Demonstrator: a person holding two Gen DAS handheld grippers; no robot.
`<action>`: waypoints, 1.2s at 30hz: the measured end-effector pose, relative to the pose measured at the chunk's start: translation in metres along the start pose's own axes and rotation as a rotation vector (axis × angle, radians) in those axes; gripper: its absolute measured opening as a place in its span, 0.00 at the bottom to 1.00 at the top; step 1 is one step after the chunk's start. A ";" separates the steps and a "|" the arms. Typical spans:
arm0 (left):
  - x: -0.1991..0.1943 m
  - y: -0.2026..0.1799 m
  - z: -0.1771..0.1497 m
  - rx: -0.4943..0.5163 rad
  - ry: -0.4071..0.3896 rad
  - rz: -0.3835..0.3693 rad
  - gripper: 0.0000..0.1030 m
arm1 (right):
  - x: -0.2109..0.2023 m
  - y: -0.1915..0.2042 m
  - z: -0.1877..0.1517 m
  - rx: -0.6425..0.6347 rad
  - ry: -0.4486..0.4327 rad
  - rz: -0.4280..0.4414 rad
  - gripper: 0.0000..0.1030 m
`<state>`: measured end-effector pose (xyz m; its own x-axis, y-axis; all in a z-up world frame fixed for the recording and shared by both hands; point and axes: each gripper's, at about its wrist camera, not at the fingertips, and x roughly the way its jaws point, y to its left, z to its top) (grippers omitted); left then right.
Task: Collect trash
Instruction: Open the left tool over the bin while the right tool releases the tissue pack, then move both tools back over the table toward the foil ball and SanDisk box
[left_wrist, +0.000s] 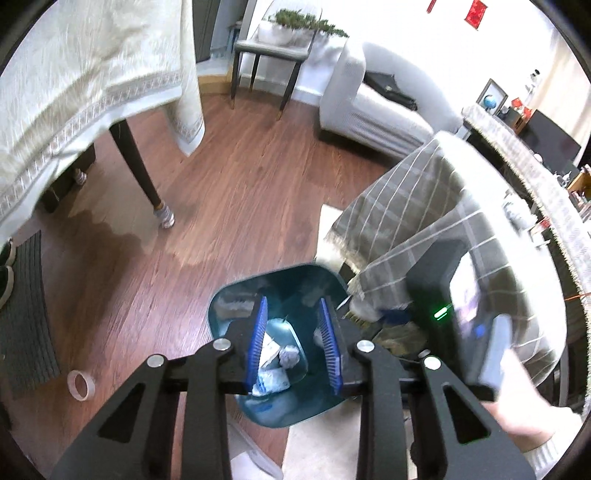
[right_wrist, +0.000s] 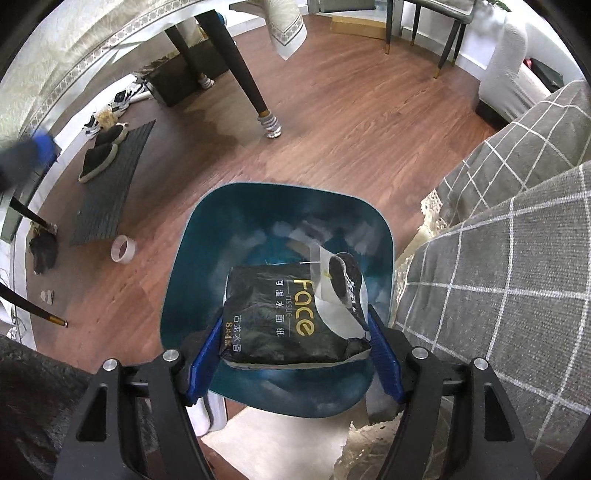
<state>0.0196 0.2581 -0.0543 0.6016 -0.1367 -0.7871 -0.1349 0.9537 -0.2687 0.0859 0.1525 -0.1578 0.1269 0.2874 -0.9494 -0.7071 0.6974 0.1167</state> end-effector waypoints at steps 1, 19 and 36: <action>-0.005 -0.003 0.003 0.004 -0.015 -0.003 0.29 | 0.001 0.000 -0.001 -0.004 0.005 0.009 0.74; -0.051 -0.060 0.046 0.096 -0.189 0.042 0.31 | -0.121 0.003 -0.008 -0.115 -0.301 0.099 0.65; -0.043 -0.142 0.074 0.176 -0.259 -0.040 0.53 | -0.189 -0.075 -0.023 -0.004 -0.445 0.031 0.48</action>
<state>0.0712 0.1481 0.0594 0.7873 -0.1235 -0.6040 0.0176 0.9838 -0.1782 0.0990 0.0301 0.0061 0.3920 0.5628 -0.7277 -0.7179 0.6818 0.1406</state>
